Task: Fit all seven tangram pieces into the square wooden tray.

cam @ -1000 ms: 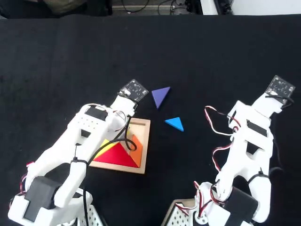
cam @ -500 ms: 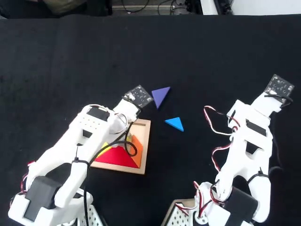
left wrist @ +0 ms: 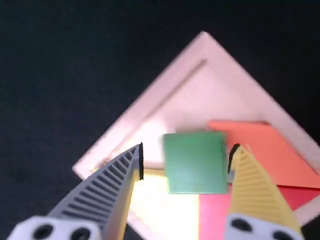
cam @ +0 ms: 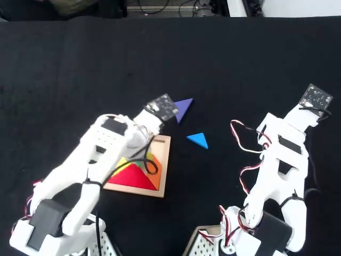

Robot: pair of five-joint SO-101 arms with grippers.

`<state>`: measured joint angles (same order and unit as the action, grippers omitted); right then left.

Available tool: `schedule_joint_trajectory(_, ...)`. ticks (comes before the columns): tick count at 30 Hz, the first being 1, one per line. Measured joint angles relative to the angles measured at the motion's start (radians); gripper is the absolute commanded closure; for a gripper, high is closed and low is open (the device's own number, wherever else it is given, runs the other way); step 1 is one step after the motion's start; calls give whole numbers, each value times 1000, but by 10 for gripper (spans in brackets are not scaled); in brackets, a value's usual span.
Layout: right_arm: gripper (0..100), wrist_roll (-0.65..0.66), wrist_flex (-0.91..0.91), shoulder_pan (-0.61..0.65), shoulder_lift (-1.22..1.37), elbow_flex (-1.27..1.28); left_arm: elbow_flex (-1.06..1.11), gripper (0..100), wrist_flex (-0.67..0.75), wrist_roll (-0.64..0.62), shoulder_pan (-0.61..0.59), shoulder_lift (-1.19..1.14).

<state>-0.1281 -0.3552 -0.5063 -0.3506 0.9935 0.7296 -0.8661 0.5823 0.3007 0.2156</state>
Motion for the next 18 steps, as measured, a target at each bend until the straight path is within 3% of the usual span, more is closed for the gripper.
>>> schedule_joint_trajectory(7,983,0,0,0,0,0,-44,716,0,74,-101,0)
schedule_joint_trajectory(12,983,0,0,0,0,0,-32,716,6,77,-103,-2)
schedule_joint_trajectory(18,983,0,0,0,0,0,35,715,115,78,-103,-8)
